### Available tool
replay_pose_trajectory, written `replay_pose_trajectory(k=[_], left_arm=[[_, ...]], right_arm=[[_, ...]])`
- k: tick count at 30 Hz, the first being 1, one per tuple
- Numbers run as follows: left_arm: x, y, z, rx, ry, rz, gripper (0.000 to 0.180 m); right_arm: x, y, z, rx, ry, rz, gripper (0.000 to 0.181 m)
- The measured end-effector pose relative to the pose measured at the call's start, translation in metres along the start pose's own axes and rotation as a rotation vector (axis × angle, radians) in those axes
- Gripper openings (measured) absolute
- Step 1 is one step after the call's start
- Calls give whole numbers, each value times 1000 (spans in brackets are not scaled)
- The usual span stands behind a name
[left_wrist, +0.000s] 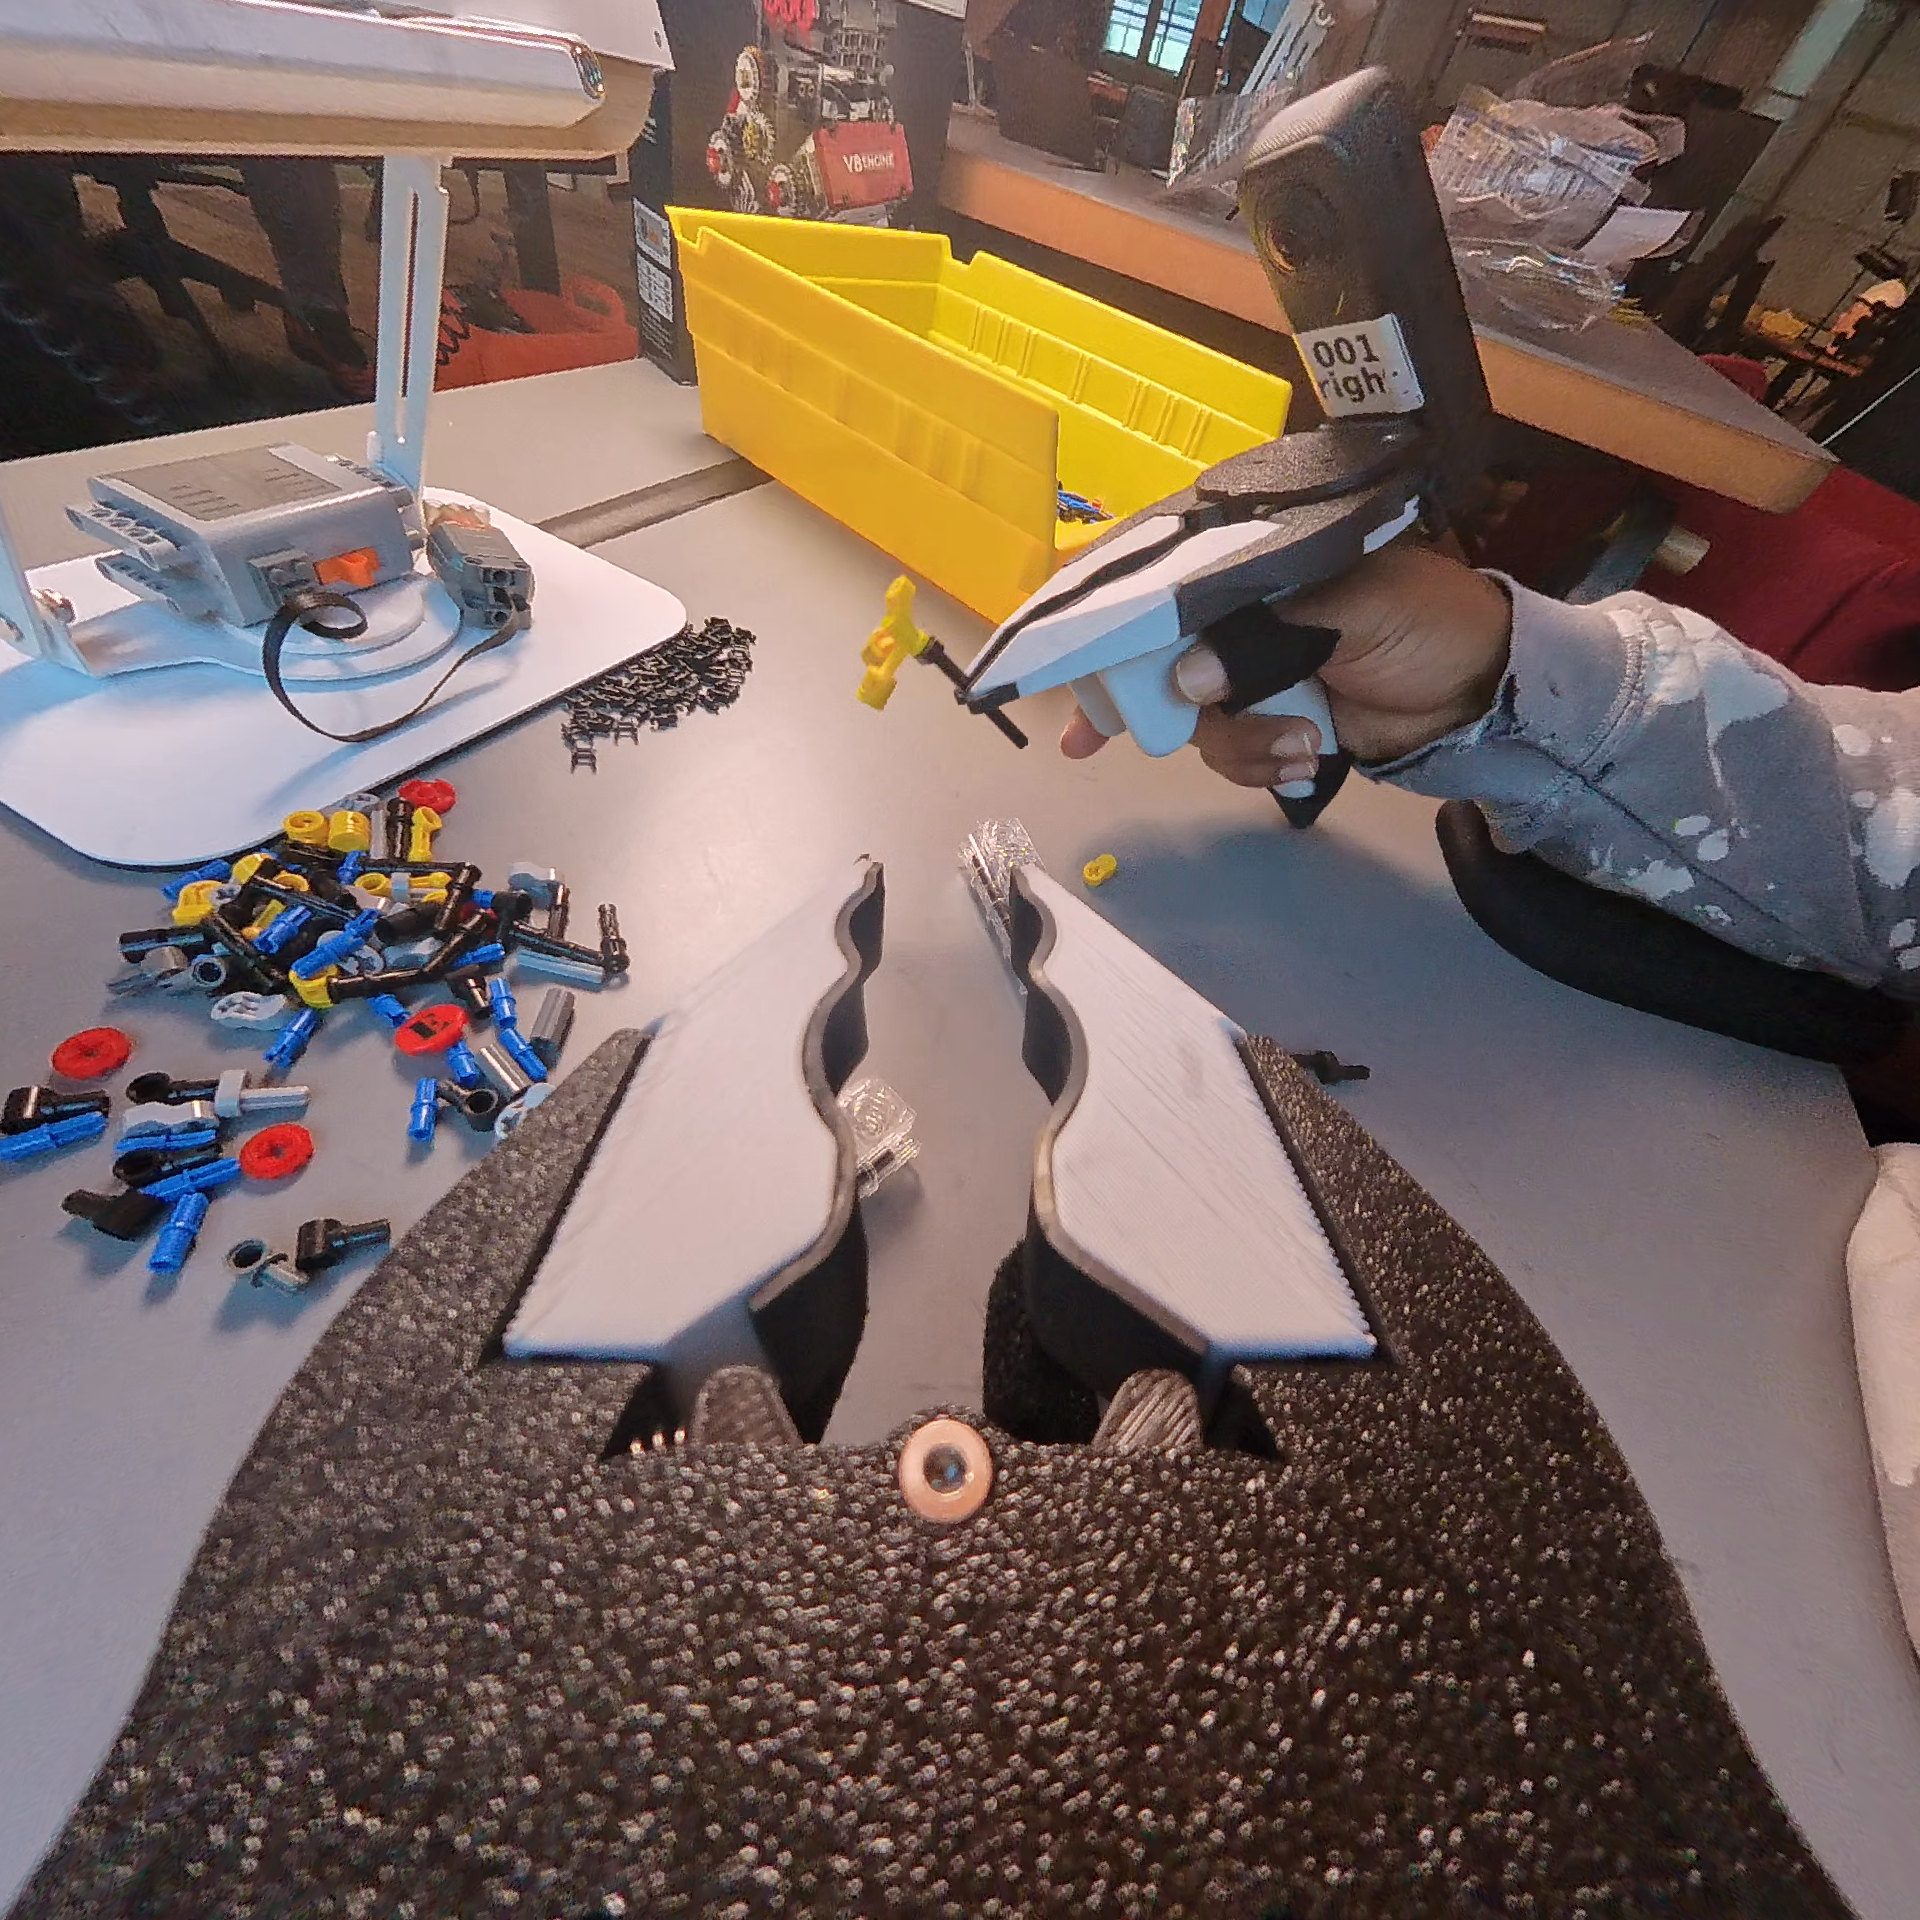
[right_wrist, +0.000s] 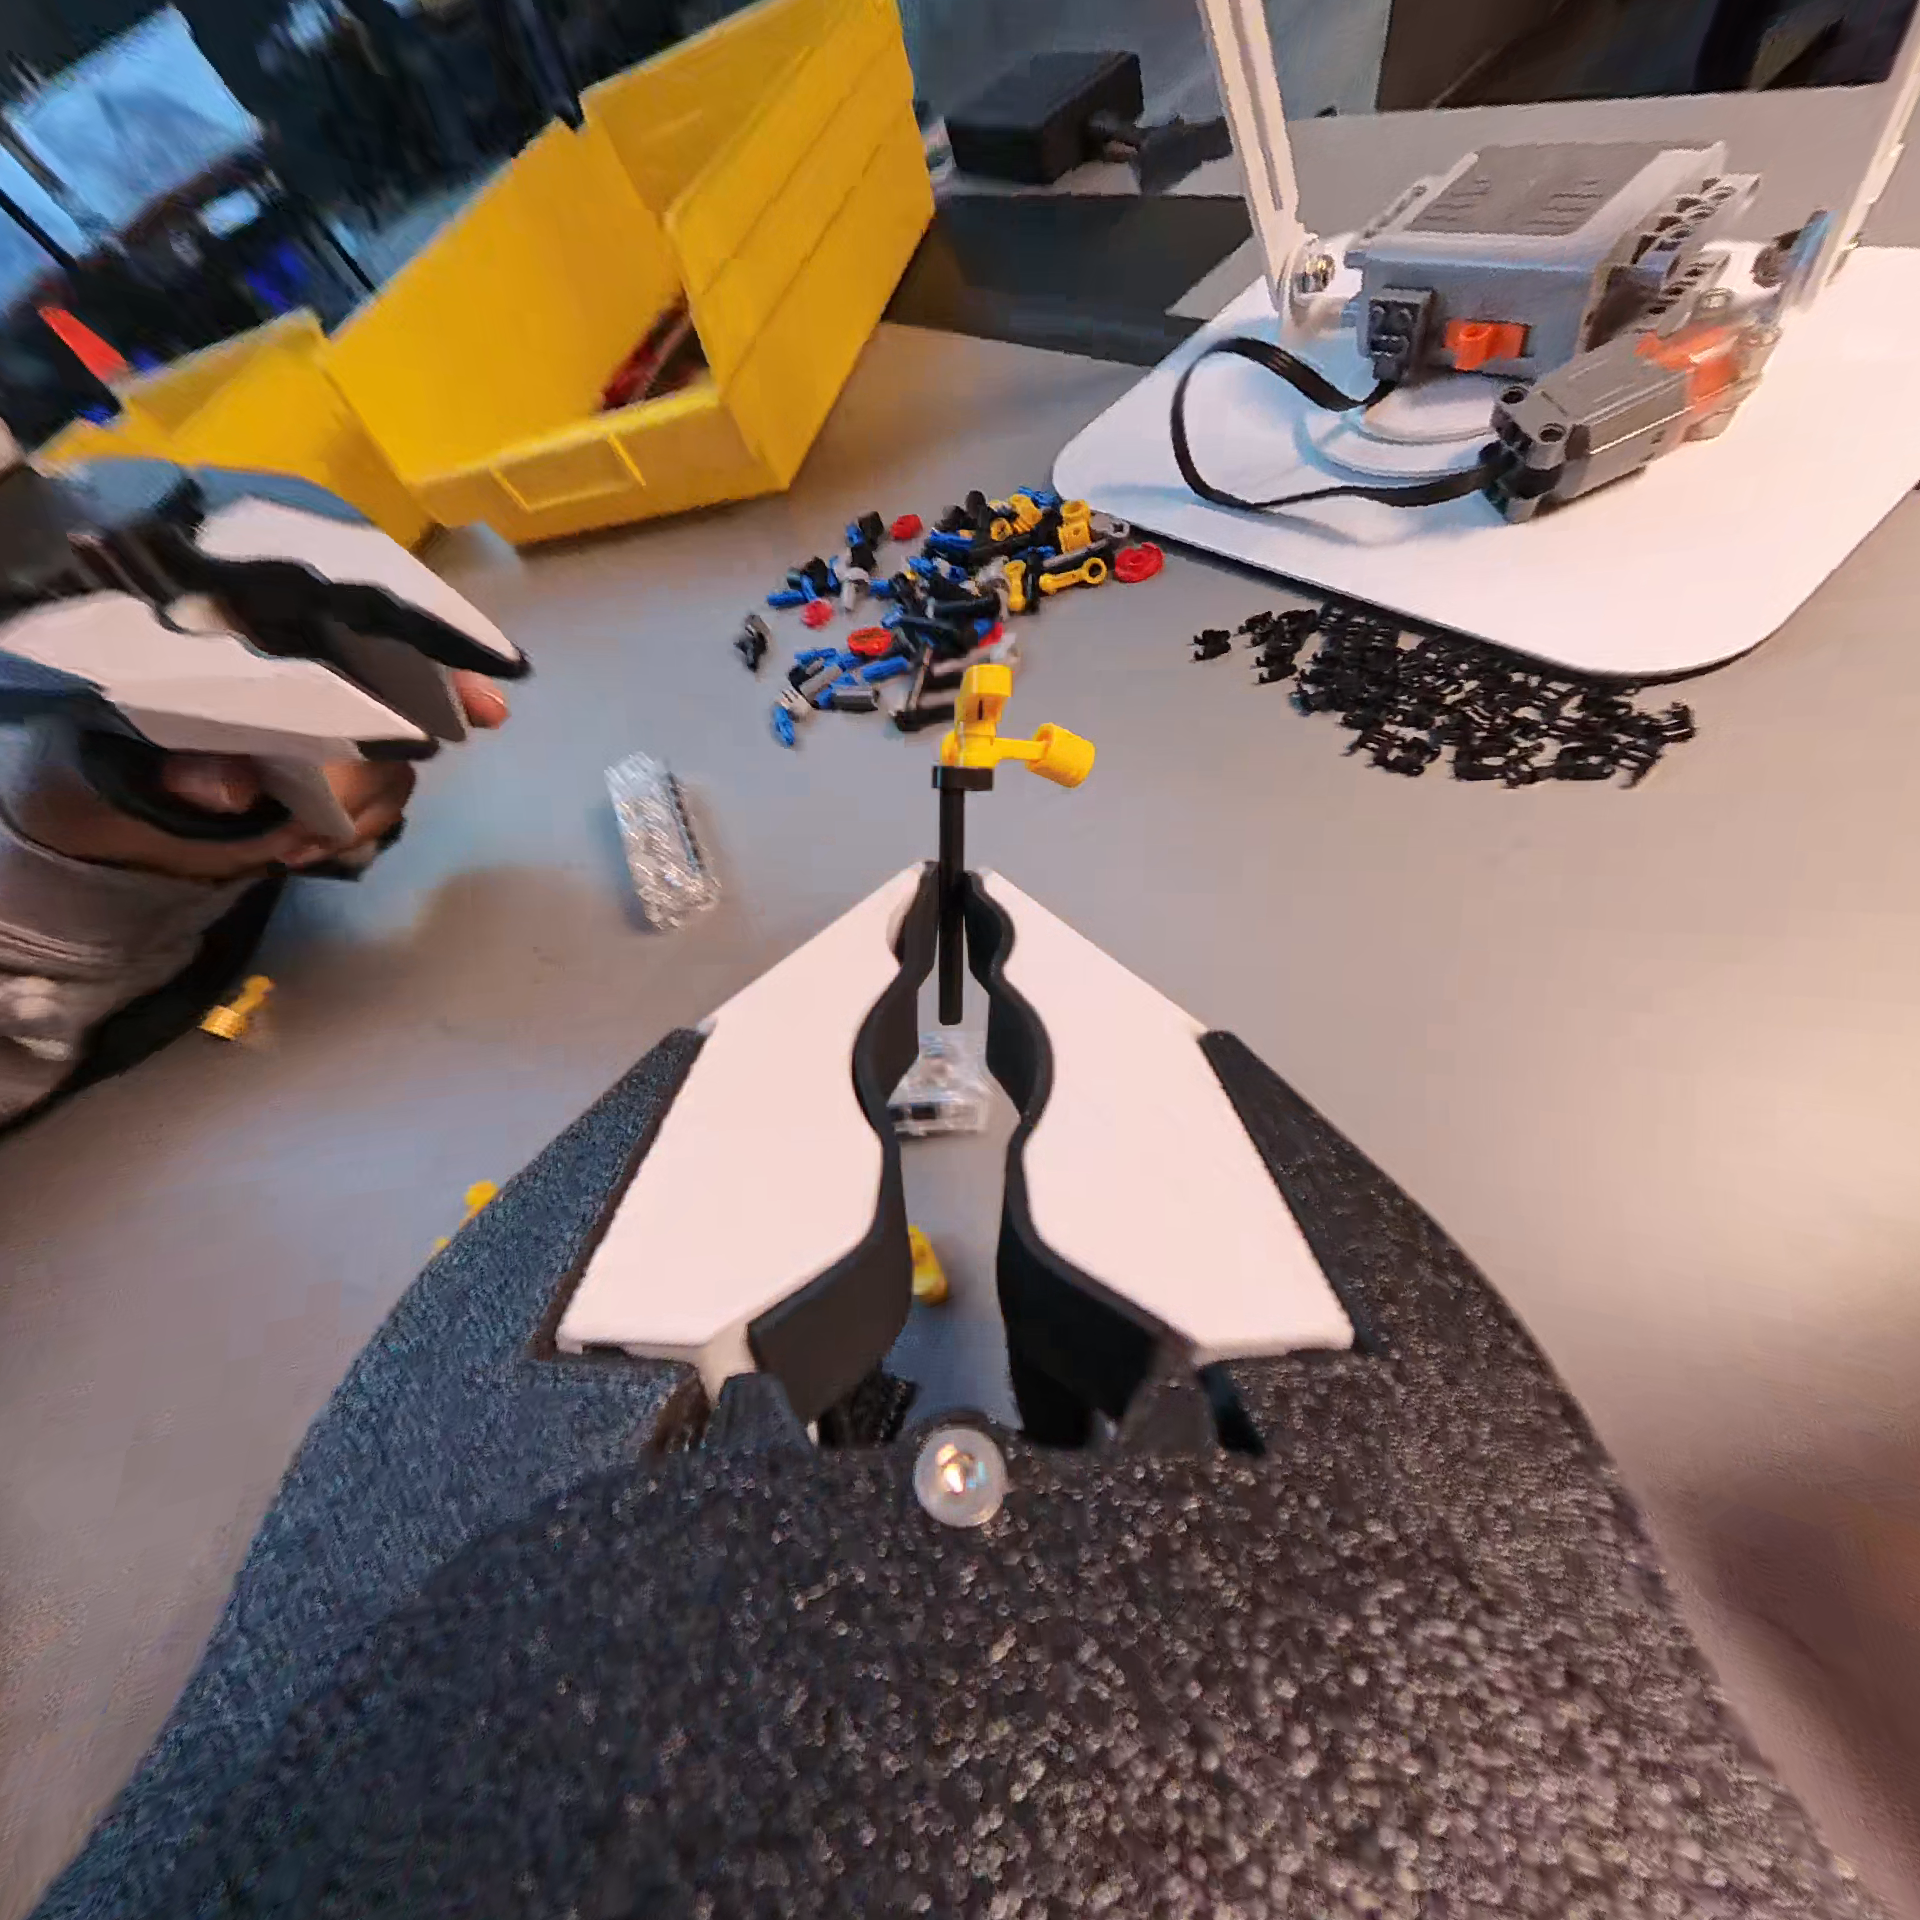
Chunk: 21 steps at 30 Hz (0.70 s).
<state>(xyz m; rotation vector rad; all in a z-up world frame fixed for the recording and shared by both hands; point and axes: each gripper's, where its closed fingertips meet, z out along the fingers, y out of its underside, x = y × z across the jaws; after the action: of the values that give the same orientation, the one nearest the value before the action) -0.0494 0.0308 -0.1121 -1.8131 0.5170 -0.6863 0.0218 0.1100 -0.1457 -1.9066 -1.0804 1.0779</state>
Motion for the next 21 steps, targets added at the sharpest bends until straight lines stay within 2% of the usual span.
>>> replay_pose_trajectory(k=[5,9,17,21], left_arm=[[1,1,1,-8,-7,16,22],[0,4,1,-31,-26,51,22],[0,12,5,-65,-37,81,22],[-1,7,4,-34,-49,104,25]], right_arm=[[39,16,7,-268,231,-326,4],[45,37,10,-425,241,-380,4],[48,44,7,-428,247,-365,5],[49,35,2,-369,251,-384,20]])
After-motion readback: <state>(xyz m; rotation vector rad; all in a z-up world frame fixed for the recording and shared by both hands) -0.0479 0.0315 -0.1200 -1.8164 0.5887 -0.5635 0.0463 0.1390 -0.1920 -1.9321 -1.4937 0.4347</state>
